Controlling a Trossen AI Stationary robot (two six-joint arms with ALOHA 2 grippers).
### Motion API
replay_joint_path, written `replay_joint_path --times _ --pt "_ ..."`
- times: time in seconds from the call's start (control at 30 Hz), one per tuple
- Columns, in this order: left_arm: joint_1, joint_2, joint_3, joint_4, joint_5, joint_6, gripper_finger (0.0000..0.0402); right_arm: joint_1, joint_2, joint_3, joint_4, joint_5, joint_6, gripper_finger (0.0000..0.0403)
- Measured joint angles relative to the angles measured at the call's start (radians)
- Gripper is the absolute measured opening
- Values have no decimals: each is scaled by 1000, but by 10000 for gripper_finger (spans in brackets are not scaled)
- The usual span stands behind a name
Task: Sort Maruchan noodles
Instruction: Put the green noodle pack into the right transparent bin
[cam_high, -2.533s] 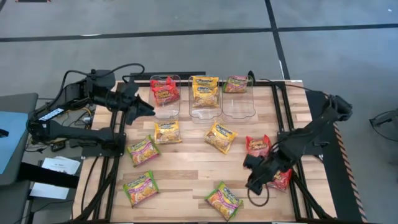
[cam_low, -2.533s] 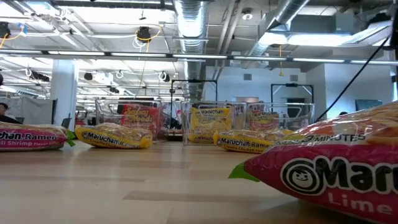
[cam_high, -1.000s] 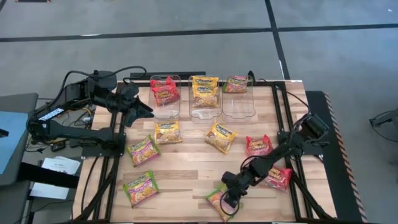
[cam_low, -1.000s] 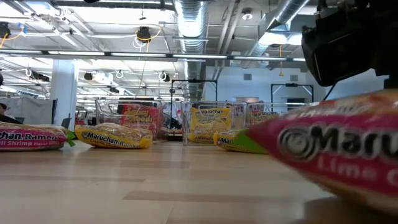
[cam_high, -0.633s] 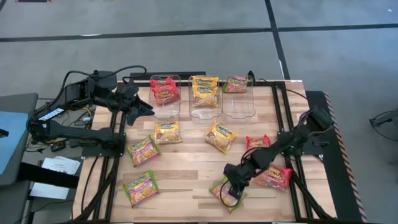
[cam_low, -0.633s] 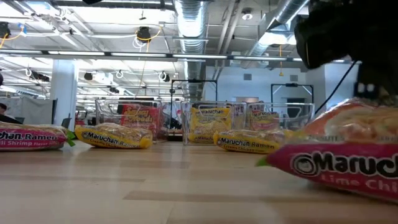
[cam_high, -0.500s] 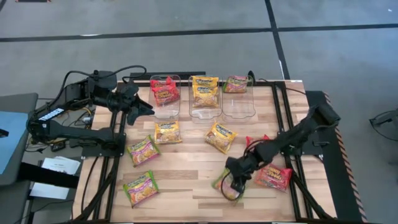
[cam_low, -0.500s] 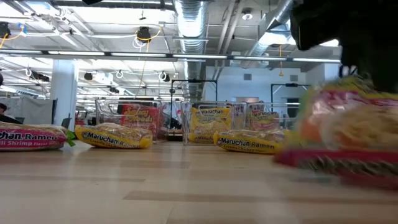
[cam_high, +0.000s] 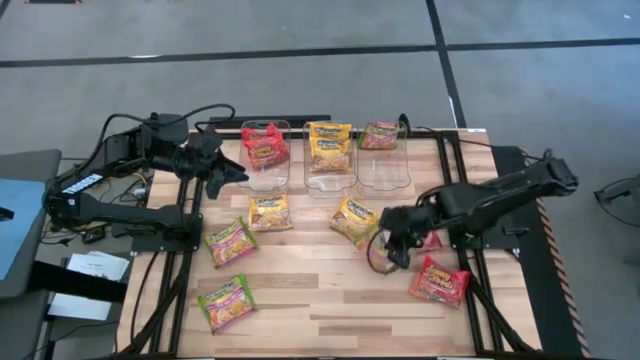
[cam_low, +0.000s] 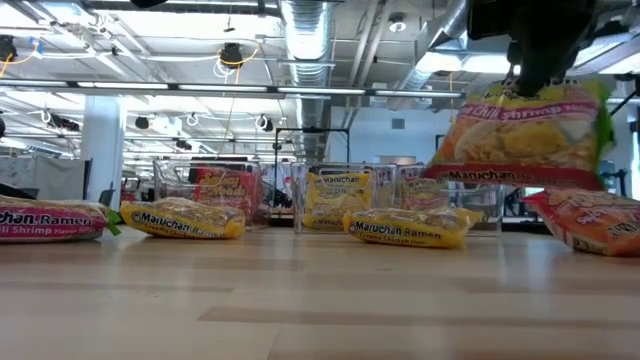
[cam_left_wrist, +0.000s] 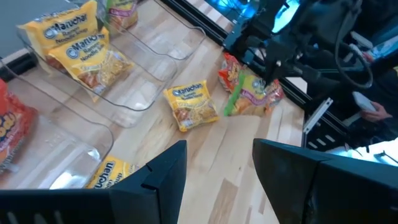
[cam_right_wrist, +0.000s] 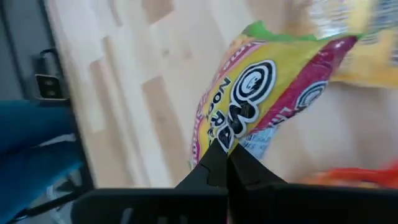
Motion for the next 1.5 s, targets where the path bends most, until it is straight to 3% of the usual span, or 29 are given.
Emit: replay_joint_path --times 0.27,0.73,1.17,1.5 --pt "0 2 0 0 -4 -18 172 -163 -47 71 -156 30 -221 3" --pt "0 2 0 0 -109 11 172 -486 37 349 -320 107 -627 2" --pt "0 2 0 0 -159 54 172 -827 267 516 -340 122 -1073 2" --pt "0 2 0 0 -160 54 172 -941 408 539 -398 124 -1259 2"
